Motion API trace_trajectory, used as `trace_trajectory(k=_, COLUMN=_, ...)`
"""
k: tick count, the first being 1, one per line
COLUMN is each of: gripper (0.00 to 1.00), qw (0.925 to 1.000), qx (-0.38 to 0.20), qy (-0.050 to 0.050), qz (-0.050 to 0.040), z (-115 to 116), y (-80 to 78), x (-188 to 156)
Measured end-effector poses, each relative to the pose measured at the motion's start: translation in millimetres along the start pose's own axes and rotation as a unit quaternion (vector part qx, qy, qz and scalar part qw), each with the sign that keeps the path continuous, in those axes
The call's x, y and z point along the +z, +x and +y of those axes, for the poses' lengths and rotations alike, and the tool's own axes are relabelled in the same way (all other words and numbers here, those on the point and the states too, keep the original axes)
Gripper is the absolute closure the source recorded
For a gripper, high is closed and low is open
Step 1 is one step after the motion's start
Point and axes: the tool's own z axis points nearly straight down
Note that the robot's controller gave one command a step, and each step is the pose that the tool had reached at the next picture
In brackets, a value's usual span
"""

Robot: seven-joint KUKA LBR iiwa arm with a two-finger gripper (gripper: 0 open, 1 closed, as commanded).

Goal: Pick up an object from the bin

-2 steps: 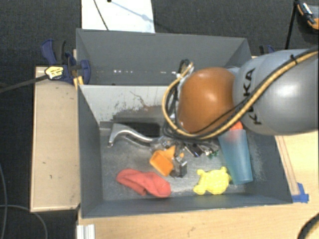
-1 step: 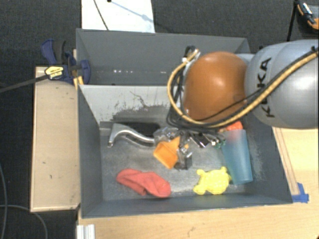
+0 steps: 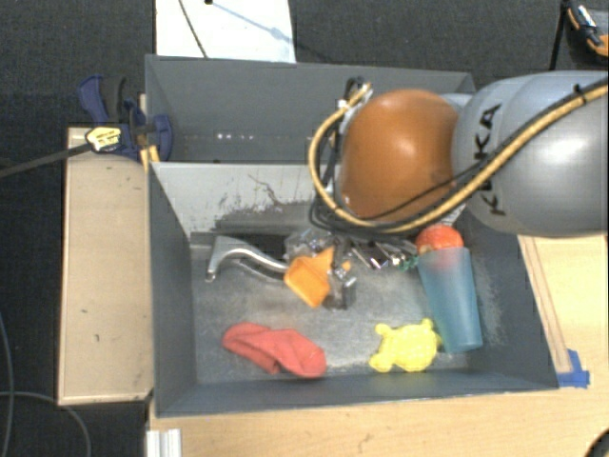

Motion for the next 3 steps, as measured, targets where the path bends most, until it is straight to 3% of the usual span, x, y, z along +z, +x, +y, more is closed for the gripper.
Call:
trace_trajectory(k=1, gripper=1.00, qw=0.9999, qx=0.002, qy=-0.006, qz=0.0105, z=0.5, y=0.4, x=54.6)
trace_trajectory(k=3, gripper=1.00, qw=0.9999, qx=0.012, qy=-0.005, qz=0.0094, z=-1.0, y=-1.1, x=-68.9)
